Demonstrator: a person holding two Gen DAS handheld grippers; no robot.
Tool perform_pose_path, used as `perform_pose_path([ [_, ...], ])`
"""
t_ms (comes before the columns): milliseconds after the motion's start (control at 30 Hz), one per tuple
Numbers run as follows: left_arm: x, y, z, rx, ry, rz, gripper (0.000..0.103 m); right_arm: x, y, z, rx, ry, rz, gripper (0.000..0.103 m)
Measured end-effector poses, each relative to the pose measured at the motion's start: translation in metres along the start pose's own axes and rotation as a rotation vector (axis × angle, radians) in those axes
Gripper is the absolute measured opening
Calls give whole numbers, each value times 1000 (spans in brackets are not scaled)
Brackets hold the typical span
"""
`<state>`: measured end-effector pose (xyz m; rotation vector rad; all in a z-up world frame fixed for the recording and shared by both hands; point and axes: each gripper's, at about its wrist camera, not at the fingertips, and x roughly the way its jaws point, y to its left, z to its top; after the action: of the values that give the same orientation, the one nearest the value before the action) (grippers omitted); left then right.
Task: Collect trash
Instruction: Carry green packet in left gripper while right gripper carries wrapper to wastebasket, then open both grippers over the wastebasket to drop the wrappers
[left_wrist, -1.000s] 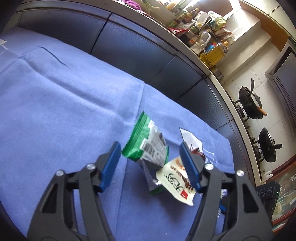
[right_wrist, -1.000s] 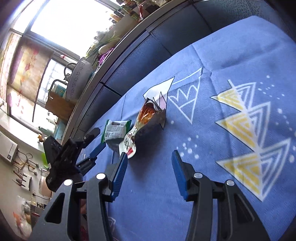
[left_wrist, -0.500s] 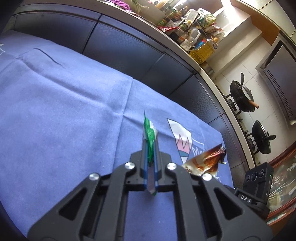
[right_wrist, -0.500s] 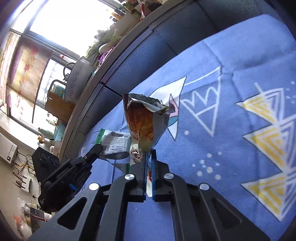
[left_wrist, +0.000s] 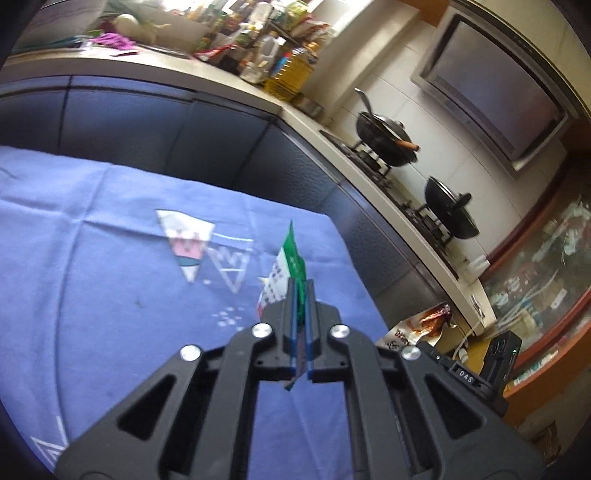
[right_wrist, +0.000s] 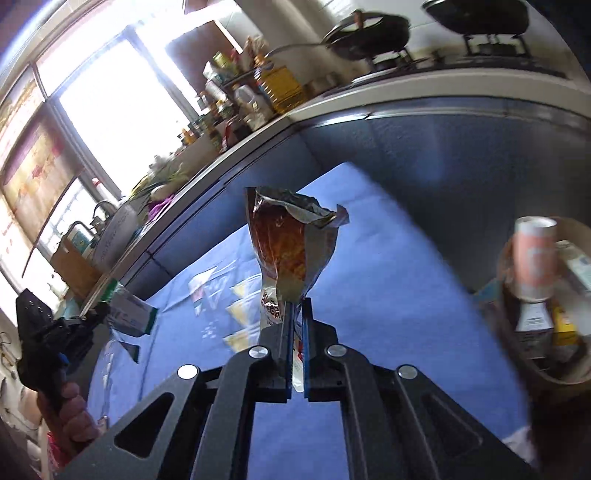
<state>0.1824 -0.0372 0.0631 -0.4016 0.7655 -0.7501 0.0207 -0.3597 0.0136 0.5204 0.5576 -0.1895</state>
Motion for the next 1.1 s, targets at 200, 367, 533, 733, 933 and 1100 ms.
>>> perform_pose_path([
  [200, 86, -107, -24, 133, 144, -149, 2, -53, -95, -9, -44, -102, -274, 4],
  [367, 149, -182, -48, 212, 233, -219, 2, -42, -142, -29, -41, -64, -337, 4],
  [533, 198, -236, -66, 271, 306, -249, 2, -26, -151, -46, -132, 38, -317, 4],
  [733, 252, -266, -91, 310, 400, -246, 2, -25, -165, -47, -75, 92, -289, 4],
  [933, 298, -277, -118, 339, 491, -228, 2, -55, -171, -40, 9, -38, -280, 5],
  [1100, 328, -285, -145, 371, 588, -172, 11, -76, -179, -36, 95, -134, -260, 5],
])
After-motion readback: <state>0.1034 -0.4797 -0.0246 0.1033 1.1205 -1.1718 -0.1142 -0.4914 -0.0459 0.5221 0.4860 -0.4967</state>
